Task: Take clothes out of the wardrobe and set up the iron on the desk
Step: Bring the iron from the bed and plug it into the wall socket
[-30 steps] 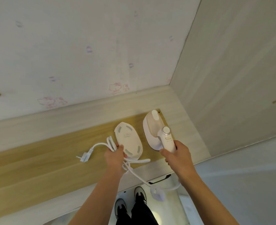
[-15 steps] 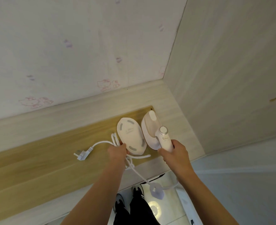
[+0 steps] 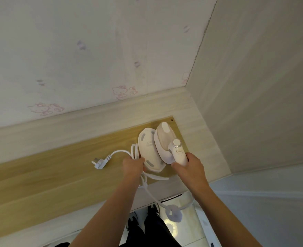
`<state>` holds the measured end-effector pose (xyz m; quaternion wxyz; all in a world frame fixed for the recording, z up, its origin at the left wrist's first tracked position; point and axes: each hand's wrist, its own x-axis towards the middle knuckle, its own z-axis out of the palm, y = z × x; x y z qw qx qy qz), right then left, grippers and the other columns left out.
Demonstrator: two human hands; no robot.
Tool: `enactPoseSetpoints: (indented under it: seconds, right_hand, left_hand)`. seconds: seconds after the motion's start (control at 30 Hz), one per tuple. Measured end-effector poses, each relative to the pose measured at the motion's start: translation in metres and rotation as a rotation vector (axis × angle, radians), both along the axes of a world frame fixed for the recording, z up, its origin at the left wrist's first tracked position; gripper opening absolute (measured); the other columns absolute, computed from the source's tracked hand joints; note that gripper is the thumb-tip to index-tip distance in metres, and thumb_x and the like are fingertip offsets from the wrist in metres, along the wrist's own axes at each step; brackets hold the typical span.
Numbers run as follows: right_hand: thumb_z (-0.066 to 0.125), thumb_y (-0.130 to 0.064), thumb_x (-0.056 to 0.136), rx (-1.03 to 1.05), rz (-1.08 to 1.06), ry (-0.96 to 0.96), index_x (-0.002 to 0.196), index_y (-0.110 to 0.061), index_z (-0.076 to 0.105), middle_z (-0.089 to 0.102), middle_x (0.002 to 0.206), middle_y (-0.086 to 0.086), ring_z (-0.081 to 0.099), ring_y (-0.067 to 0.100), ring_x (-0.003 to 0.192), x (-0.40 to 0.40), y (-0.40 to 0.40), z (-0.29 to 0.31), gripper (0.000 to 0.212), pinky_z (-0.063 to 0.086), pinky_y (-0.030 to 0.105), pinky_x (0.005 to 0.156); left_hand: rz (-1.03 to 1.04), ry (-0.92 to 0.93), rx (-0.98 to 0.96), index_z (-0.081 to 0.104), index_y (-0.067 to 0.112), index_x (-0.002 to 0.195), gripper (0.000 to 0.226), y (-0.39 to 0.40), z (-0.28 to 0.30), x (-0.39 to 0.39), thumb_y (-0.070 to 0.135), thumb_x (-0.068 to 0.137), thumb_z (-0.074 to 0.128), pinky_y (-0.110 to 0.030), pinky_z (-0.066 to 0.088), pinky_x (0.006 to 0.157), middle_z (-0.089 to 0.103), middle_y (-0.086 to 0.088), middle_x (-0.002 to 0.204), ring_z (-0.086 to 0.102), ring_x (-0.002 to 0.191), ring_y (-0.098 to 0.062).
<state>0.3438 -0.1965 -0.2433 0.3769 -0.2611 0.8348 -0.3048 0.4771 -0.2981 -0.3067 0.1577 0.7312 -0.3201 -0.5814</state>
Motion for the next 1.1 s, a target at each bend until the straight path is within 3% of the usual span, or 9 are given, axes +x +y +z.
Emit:
enactPoseSetpoints:
  seconds: [0.1,0.17,0.3,0.43,0.83,1.0,1.1]
  right_hand:
    - [0.067,-0.017,0.077,-0.006,0.017,0.009,0.095,-0.012,0.057,0.060,0.086,0.000,0.055,0.011,0.073,0.005,-0.006,-0.001,0.021,0.038,0.022,0.053]
    - [0.067,-0.017,0.077,-0.006,0.027,0.016,0.097,-0.013,0.057,0.059,0.085,-0.002,0.056,0.012,0.075,0.009,-0.009,-0.003,0.023,0.039,0.023,0.054]
    - [0.068,-0.017,0.077,-0.009,0.022,0.026,0.097,-0.012,0.057,0.059,0.086,-0.001,0.057,0.014,0.076,0.019,-0.012,-0.008,0.023,0.040,0.023,0.055]
    - [0.068,-0.017,0.076,-0.013,0.016,0.042,0.094,-0.012,0.056,0.058,0.083,-0.001,0.056,0.015,0.074,0.032,-0.014,-0.012,0.022,0.039,0.023,0.054]
    - [0.068,-0.020,0.077,0.014,-0.011,0.099,0.098,-0.012,0.054,0.060,0.089,0.003,0.058,0.024,0.084,0.054,-0.008,-0.026,0.026,0.045,0.034,0.067]
    - [0.068,-0.020,0.078,0.026,-0.010,0.099,0.103,-0.010,0.054,0.060,0.094,0.005,0.059,0.025,0.086,0.056,-0.008,-0.029,0.030,0.044,0.032,0.066]
    - [0.067,-0.021,0.079,0.044,0.018,0.078,0.104,-0.009,0.052,0.060,0.097,0.007,0.057,0.024,0.086,0.053,-0.008,-0.029,0.032,0.043,0.030,0.064]
  left_hand:
    - [-0.022,0.018,-0.003,0.055,0.007,0.076,0.013,0.000,0.001,0.005,0.007,0.085,0.065,-0.027,0.041,0.050,0.056,-0.009,0.063,0.053,0.054,-0.019]
    - [-0.015,0.046,-0.002,0.063,0.006,0.087,0.004,0.000,0.001,0.009,0.007,0.084,0.065,-0.029,0.045,0.055,0.058,-0.010,0.068,0.055,0.058,-0.021]
    - [0.034,0.093,-0.018,0.067,0.012,0.097,0.013,-0.002,0.005,0.022,0.009,0.085,0.066,-0.028,0.046,0.054,0.061,-0.008,0.074,0.056,0.059,-0.020]
    - [0.094,0.113,-0.098,0.065,0.011,0.100,0.014,-0.003,0.012,0.040,0.005,0.089,0.058,-0.027,0.044,0.051,0.064,-0.004,0.078,0.054,0.052,-0.018]
    - [0.134,0.128,-0.251,0.061,0.008,0.101,0.011,0.006,0.019,0.080,0.005,0.092,0.055,-0.028,0.051,0.056,0.060,-0.011,0.079,0.054,0.058,-0.018]
    - [0.126,0.121,-0.297,0.059,0.008,0.104,0.013,0.005,0.019,0.087,0.005,0.091,0.056,-0.019,0.048,0.044,0.060,-0.014,0.085,0.056,0.066,-0.020]
    - [0.123,0.124,-0.308,0.058,0.006,0.107,0.016,0.004,0.022,0.091,0.005,0.091,0.057,-0.019,0.049,0.045,0.061,-0.014,0.088,0.058,0.069,-0.019]
